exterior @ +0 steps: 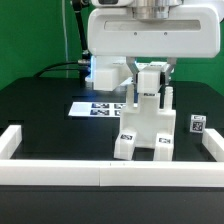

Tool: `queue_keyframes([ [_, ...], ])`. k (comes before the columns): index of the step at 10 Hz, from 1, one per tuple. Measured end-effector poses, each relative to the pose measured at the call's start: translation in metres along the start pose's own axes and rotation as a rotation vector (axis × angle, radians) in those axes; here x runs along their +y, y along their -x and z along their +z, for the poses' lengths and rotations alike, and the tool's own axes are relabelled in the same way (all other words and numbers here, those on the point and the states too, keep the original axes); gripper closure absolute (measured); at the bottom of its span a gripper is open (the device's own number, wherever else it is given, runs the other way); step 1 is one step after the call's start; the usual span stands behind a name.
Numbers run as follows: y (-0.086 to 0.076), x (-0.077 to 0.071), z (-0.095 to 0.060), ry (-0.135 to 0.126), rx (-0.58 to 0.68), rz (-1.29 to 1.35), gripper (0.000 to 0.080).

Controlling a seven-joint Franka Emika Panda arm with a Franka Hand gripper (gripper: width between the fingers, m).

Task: Assemble chair

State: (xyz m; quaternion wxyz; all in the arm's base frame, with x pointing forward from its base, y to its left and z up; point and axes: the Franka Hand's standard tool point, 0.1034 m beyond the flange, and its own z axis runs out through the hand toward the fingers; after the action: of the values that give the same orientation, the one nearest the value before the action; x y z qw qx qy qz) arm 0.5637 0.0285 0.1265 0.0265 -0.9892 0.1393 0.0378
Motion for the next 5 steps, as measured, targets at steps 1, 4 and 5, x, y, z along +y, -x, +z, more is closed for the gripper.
queue_keyframes([
  [1,0.003,-0.004,0.0,-0.001,0.005,-0.002,0.0511],
  [4,0.009,-0.023,0.003,0.0,0.001,0.003,0.0511],
  [5,0.011,-0.027,0.005,0.001,-0.001,-0.005,0.0511],
])
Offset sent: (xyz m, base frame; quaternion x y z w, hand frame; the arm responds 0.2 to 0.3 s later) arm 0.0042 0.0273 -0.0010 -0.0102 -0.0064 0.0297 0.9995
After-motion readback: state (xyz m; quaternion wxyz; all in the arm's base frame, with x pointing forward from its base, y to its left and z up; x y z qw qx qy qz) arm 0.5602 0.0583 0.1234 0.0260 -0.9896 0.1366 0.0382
